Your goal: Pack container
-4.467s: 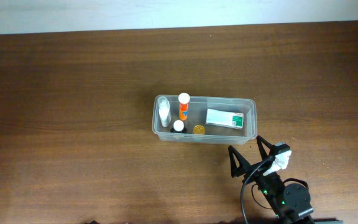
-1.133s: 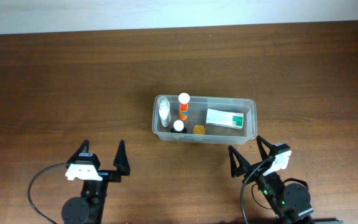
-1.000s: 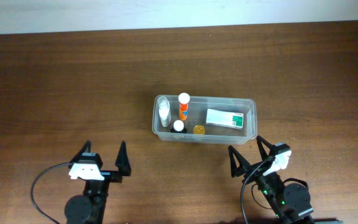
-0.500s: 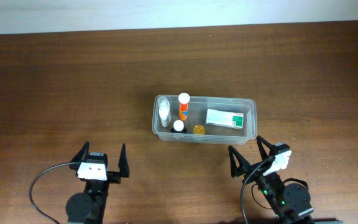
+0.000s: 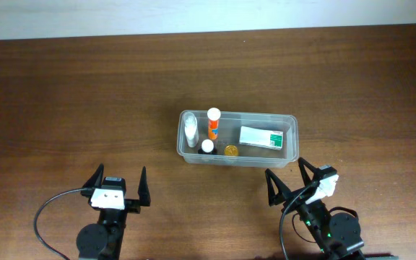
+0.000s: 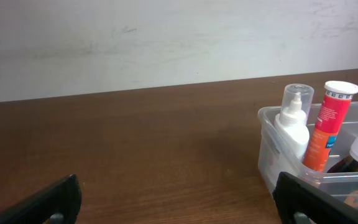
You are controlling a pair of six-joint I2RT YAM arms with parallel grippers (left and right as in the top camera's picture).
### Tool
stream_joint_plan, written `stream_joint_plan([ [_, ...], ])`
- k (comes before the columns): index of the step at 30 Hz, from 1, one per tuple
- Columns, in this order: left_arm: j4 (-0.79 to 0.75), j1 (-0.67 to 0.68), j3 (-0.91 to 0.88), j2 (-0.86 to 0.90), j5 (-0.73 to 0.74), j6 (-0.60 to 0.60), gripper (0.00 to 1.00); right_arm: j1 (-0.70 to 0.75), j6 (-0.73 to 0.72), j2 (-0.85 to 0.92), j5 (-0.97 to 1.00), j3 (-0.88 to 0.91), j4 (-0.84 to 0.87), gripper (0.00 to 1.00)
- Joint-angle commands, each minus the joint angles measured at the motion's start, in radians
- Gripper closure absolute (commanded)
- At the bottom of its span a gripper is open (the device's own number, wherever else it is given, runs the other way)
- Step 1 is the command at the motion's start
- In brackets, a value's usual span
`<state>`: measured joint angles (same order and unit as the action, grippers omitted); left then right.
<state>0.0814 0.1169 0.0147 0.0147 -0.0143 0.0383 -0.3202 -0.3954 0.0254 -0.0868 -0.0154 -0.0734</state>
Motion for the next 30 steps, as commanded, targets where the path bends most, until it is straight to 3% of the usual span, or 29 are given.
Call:
stream_joint_plan([
  [1,0.0,-0.005,-0.006,-0.01,0.011,0.019,0.01,0.0,-0.002,0.001,0.012,0.007,-0.001,0.02],
  [9,0.0,-0.005,-0.006,-0.01,0.011,0.019,0.0,0.042,-0.003,-0.022,0.012,0.008,0.0,0.02],
  [20,0.0,-0.005,-0.006,-0.01,0.011,0.019,0.0,0.43,-0.003,-0.022,0.013,0.008,0.0,0.02],
  [27,0.0,-0.005,-0.006,-0.01,0.011,0.019,0.0,0.451,0.0,-0.022,0.018,0.008,-0.002,0.02],
  [30,0.0,-0.005,-0.006,-0.01,0.011,0.019,0.01,0.451,0.183,-0.022,-0.026,0.008,0.001,0.02],
])
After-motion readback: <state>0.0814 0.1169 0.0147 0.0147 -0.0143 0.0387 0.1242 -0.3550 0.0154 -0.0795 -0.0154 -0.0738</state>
